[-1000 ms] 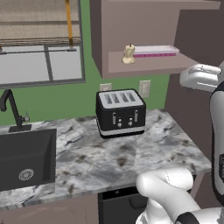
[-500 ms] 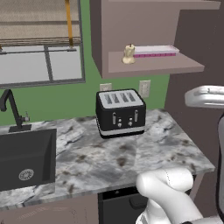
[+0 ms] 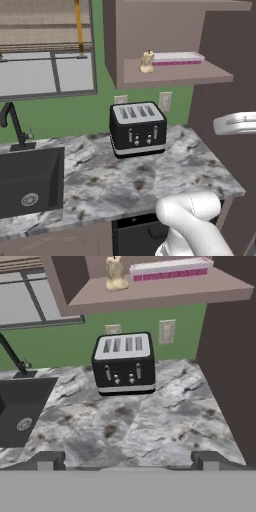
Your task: Pick the candle and candle from the dining table and place them in the open cabinet. Close the cabinet after placing the objects.
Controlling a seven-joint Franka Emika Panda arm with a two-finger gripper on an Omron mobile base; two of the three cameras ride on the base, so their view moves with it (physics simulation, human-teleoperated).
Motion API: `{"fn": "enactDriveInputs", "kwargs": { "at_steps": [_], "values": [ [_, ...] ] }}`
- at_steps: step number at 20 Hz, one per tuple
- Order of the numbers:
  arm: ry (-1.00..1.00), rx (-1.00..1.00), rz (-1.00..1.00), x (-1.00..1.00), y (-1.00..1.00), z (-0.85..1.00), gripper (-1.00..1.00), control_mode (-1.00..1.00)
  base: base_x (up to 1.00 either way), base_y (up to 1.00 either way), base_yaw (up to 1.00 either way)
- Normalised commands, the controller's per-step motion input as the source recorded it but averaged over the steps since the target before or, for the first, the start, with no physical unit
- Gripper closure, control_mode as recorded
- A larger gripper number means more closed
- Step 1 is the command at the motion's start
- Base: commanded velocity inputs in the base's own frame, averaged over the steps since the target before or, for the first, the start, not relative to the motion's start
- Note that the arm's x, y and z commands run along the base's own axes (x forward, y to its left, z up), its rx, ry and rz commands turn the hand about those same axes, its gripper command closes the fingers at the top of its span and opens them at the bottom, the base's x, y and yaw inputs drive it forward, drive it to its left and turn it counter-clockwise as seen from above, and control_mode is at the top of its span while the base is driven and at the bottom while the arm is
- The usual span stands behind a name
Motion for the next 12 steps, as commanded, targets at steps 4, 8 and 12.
{"fn": "enactDriveInputs", "kwargs": {
  "at_steps": [4,8,12],
  "values": [
    [0.0,0.0,0.05,0.0,0.0,-0.16,-1.0,-1.0,0.0,0.0,0.0],
    [-0.04,0.0,0.0,0.0,0.04,-0.03,-1.0,-1.0,0.0,0.0,0.0],
    [-0.09,0.0,0.0,0.0,0.01,0.0,-1.0,-1.0,0.0,0.0,0.0]
  ]
}}
